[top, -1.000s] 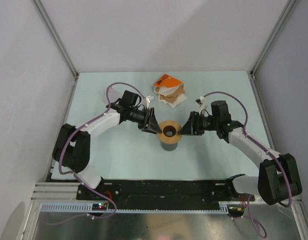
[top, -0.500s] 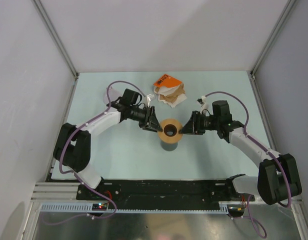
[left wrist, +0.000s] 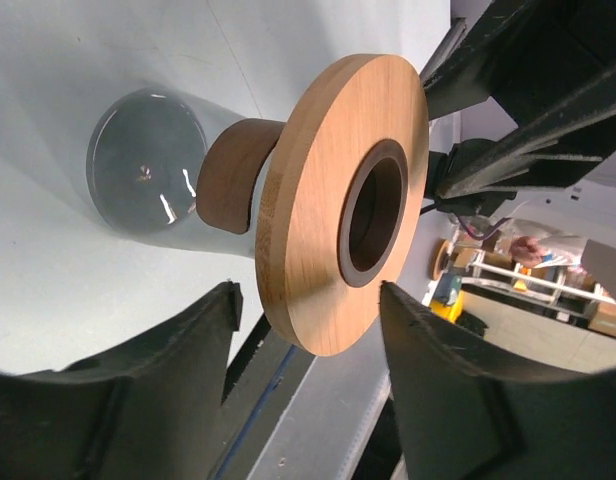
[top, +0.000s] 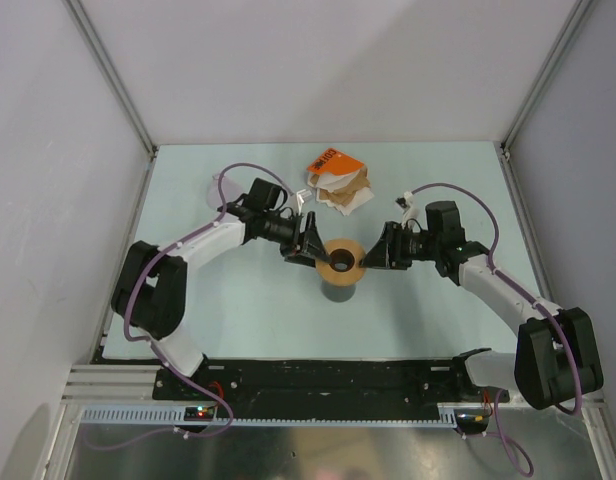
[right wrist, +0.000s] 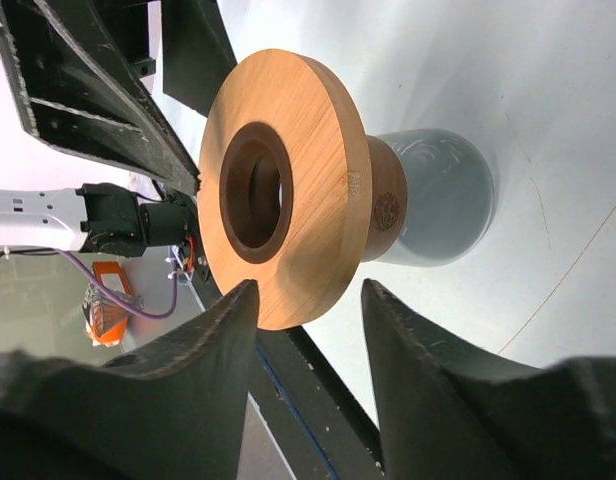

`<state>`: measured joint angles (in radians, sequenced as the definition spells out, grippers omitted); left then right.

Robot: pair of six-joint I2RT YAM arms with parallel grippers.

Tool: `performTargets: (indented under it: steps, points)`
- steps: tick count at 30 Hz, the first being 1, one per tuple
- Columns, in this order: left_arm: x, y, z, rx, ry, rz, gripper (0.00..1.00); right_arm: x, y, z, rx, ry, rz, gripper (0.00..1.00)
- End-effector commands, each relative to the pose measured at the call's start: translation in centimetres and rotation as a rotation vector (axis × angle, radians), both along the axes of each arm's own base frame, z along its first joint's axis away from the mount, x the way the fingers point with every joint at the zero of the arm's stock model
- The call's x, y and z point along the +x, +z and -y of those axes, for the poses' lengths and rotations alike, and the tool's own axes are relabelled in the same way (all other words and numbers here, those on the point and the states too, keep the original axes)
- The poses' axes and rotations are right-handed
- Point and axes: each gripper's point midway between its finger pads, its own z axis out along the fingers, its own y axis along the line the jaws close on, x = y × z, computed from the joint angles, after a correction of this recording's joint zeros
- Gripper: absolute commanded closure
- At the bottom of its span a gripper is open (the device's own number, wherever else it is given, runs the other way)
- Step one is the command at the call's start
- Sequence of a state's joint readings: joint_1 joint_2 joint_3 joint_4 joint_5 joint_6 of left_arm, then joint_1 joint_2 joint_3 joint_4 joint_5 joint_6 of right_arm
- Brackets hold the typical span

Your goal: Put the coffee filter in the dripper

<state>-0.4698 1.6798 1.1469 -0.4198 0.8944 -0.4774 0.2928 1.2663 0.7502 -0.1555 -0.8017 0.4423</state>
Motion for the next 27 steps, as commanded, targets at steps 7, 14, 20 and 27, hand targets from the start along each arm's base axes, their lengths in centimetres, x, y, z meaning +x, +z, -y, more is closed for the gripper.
performTargets:
  steps: [7, 14, 20, 27]
  points:
    - [1.8, 1.3, -1.7, 0.0, 0.077, 0.071, 0.03, 0.1, 1.6, 1.0, 0.024, -0.009, 0.041, 0.12]
    - [6.0, 2.9, -11.3, 0.182, 0.291, 0.276, 0.0, 0.5, 5.5, 2.7, 0.006, -0.017, 0.161, 0.01]
    - [14.4, 6.6, -23.9, 0.616, 0.507, 0.575, 0.0, 1.3, 7.3, 4.3, -0.046, -0.038, 0.236, 0.01]
    - [22.2, 8.5, -31.5, 0.872, 0.544, 0.692, 0.11, 1.9, 7.6, 4.9, -0.092, -0.038, 0.27, 0.01]
